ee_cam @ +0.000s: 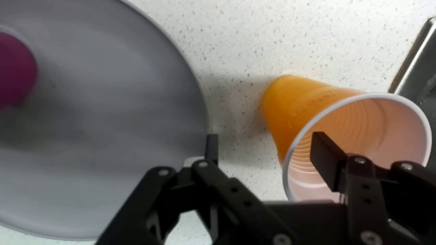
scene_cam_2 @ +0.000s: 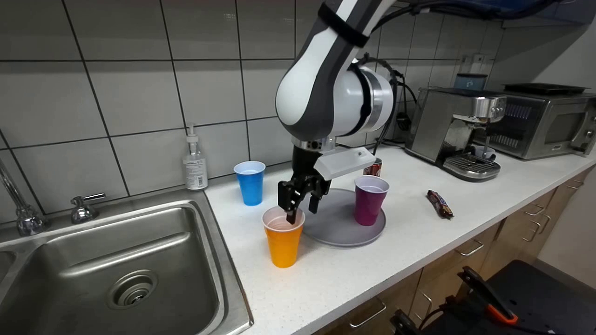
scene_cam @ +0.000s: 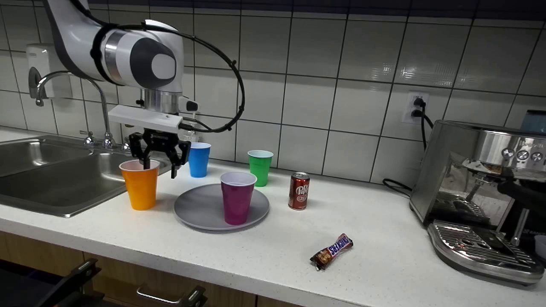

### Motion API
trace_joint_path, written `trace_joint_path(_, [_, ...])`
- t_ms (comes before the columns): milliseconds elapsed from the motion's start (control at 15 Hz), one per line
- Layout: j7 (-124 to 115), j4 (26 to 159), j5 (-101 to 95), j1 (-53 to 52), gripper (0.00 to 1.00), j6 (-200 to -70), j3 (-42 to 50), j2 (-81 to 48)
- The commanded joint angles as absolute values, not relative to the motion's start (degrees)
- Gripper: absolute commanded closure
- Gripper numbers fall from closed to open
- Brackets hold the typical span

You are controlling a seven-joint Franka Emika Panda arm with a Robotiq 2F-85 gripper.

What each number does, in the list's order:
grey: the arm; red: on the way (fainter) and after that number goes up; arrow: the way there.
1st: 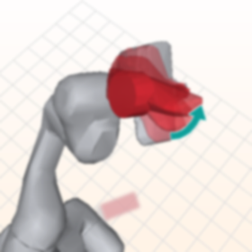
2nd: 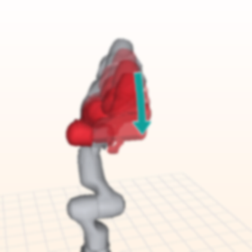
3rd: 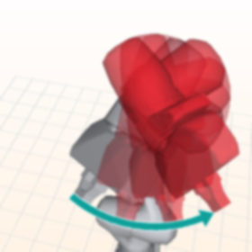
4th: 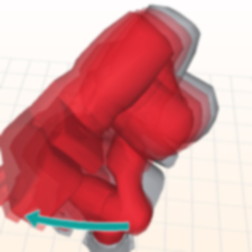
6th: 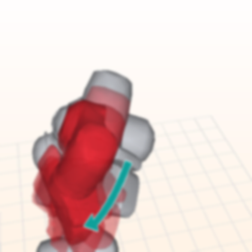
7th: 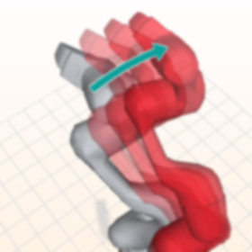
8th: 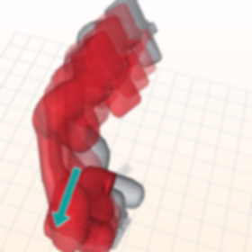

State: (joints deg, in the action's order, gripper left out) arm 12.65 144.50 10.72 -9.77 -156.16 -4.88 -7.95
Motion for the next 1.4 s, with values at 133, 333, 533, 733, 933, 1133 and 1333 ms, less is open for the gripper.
trace_joint_path(133, [11.04, 143.81, 9.54, -8.17, 0.75, -156.65, -6.40, -8.49])
trace_joint_path(333, [11.22, 143.80, 9.70, -8.14, 0.97, -156.54, -6.49, -8.66])
trace_joint_path(533, [11.03, 143.66, 10.01, -8.09, 1.00, -156.38, -6.59, -8.84])
trace_joint_path(733, [11.64, 143.48, 10.84, -7.86, 0.99, -155.95, -7.05, -8.74])
trace_joint_path(933, [12.51, 143.24, 11.70, -7.76, 0.99, -155.60, -7.61, -7.80])
trace_joint_path(1133, [13.76, 142.73, 13.32, -7.46, 0.99, -155.34, -8.43, -6.44])
trace_joint_path(1333, [14.32, 142.44, 15.16, -6.92, 0.99, -155.56, -8.79, -4.99])
